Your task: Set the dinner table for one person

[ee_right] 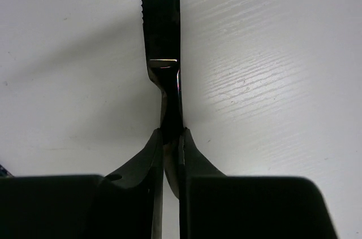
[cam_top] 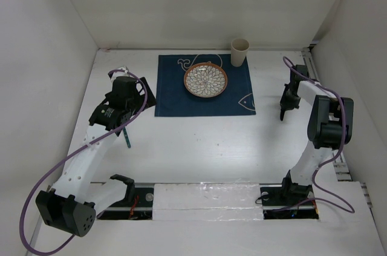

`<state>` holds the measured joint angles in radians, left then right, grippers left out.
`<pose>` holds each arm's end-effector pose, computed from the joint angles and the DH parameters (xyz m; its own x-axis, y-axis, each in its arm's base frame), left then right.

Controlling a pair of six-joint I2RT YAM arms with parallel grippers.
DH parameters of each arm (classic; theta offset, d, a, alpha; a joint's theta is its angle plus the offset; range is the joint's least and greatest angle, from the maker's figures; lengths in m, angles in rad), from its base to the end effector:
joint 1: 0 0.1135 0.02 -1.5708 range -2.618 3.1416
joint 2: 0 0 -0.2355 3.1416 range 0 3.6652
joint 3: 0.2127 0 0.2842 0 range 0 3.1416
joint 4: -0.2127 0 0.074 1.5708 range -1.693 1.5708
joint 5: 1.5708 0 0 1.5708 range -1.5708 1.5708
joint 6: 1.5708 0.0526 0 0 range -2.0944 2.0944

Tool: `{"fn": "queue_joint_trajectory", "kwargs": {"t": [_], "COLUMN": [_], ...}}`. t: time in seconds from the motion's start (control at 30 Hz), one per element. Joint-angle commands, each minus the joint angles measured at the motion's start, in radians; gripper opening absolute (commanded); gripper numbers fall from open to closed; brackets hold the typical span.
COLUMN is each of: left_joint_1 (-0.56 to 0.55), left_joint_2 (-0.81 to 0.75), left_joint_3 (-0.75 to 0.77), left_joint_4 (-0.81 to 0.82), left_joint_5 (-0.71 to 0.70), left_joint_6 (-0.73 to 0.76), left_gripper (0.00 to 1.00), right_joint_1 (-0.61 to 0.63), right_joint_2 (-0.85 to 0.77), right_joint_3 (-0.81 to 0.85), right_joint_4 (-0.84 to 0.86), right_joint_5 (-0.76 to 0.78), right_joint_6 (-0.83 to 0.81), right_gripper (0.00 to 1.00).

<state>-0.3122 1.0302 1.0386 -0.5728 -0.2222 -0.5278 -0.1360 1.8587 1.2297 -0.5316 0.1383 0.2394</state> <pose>0.2719 -0.0756 0.3107 -0.5014 -0.3544 -0.7893 -0.1506 0.9341 -0.3237 0.3924 -0.0610 0.1087 -0.8379 0.3517 -0.4174 0.3988 0.9166 -0.0283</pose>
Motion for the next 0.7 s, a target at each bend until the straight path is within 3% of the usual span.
{"fn": "queue_joint_trajectory", "kwargs": {"t": [0.0, 0.3, 0.67], "left_joint_1": [0.004, 0.004, 0.004], "left_joint_2": [-0.016, -0.016, -0.007], "left_joint_3": [0.012, 0.012, 0.012], "left_joint_4": [0.022, 0.031, 0.031], "left_joint_5": [-0.009, -0.009, -0.009], "left_joint_6": [0.014, 0.014, 0.014], "left_gripper": [1.0, 1.0, 1.0], "right_joint_1": [0.007, -0.002, 0.071], "right_joint_2": [-0.01, -0.084, -0.131], "right_joint_3": [-0.008, -0.036, -0.036], "right_joint_4": [0.024, 0.071, 0.071], "right_joint_5": [-0.029, -0.069, -0.069], "right_joint_6": [-0.006, 0.021, 0.021], "right_gripper": [0.0, 0.0, 0.0]}}
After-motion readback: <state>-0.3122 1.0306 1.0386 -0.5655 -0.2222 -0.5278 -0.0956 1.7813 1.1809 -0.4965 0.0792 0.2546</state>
